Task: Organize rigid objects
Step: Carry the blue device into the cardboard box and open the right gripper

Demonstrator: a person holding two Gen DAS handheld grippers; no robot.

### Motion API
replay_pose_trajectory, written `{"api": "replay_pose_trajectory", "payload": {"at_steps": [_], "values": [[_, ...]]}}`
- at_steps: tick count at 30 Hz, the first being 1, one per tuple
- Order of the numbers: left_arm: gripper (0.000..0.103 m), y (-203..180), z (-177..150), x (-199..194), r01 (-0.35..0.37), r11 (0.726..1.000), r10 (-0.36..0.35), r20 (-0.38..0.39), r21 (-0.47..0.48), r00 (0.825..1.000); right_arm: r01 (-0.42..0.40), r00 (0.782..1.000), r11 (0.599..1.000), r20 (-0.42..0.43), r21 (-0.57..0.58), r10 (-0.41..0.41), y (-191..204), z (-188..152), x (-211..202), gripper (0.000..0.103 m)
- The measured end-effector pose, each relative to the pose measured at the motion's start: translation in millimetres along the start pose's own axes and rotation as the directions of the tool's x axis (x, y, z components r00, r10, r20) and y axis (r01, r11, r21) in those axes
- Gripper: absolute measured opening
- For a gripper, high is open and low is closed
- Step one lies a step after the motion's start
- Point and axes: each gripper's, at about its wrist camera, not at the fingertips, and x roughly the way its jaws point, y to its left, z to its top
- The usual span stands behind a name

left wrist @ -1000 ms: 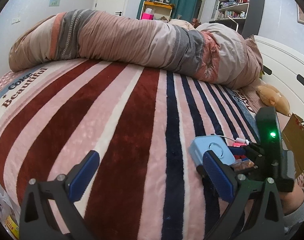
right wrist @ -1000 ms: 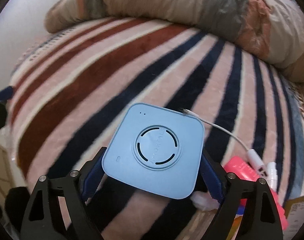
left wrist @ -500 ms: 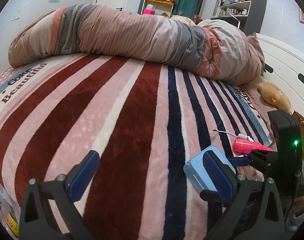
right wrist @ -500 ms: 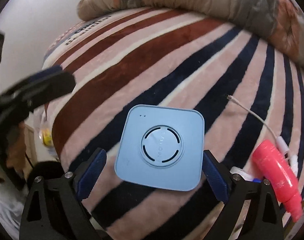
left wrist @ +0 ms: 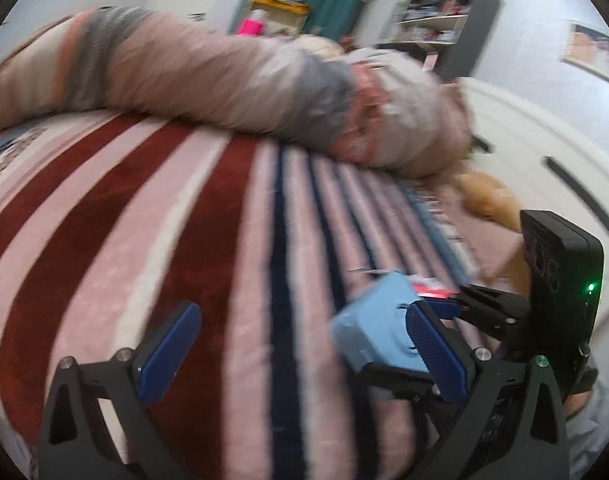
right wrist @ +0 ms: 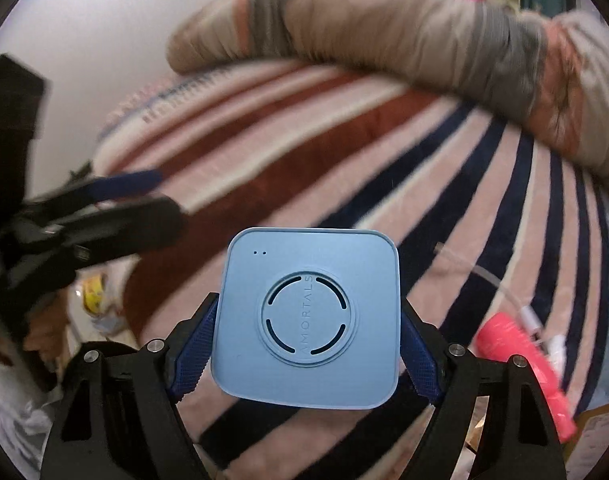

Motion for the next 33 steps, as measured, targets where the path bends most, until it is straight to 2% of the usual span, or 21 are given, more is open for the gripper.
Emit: {"api": "replay_pose_trajectory", "payload": {"at_steps": [2,3,5,9,11,15,16,17,19,22,25,28,33], "values": [[0.099,-22.6,10.1,-6.3,0.089,0.995,-0.089,0.005,0.04,0.996,-0.013,0.997,1.0,0.073,-0.011,0.013,5.2,0.3,-29.4,0.08],[0.094,-32.6,14.7,-7.9,0.129,0.99,-0.129,0.002,0.053,0.992,-0.022,0.992,1.0,0.12,-0.012,0.024,5.6,-1.2,-49.5,0.08],[0.088,-58.1,25.1,-11.0,0.221,0.972,-0.22,-0.013,0.081,0.975,-0.02,0.983,1.0,0.184,-0.019,0.024,4.6,-5.5,-77.8,0.08],[0.077,-116.6,46.0,-14.8,0.377,0.916,-0.373,-0.052,0.14,0.926,0.048,0.954,0.998,0.297,-0.028,-0.038,-1.4,-16.2,-133.9,0.08],[0.069,-149.1,52.3,-14.4,0.425,0.887,-0.418,-0.08,0.181,0.905,0.077,0.936,0.997,0.344,-0.007,-0.07,-10.6,-21.2,-161.0,0.08],[0.048,-217.6,59.7,-4.2,0.479,0.842,-0.455,-0.151,0.247,0.877,0.129,0.907,0.99,0.397,0.063,-0.143,-40.2,-42.4,-206.0,0.08],[0.045,-232.3,58.8,-1.3,0.484,0.834,-0.455,-0.164,0.265,0.875,0.144,0.899,0.985,0.404,0.091,-0.169,-52.6,-50.5,-218.5,0.08],[0.044,-248.8,59.0,2.6,0.484,0.827,-0.451,-0.175,0.287,0.875,0.15,0.894,0.982,0.408,0.115,-0.184,-61.9,-57.5,-226.8,0.08],[0.041,-279.7,56.4,13.6,0.502,0.804,-0.455,-0.213,0.319,0.864,0.153,0.891,0.973,0.403,0.172,-0.211,-85.6,-71.3,-241.2,0.08],[0.035,-317.8,49.2,33.2,0.526,0.771,-0.451,-0.275,0.359,0.849,0.182,0.889,0.954,0.373,0.24,-0.264,-112.8,-93.7,-252.9,0.08],[0.035,-353.7,37.6,55.5,0.543,0.739,-0.429,-0.343,0.399,0.836,0.193,0.896,0.932,0.332,0.308,-0.295,-138.4,-118.6,-259.9,0.079],[0.034,-374.4,31.0,78.3,0.555,0.725,-0.409,-0.393,0.408,0.824,0.19,0.905,0.912,0.296,0.365,-0.307,-161.3,-137.3,-264.0,0.079],[0.035,-389.0,20.6,107.3,0.564,0.712,-0.376,-0.45,0.419,0.81,0.212,0.921,0.898,0.227,0.386,-0.315,-174.8,-148.1,-262.0,0.079]]}}
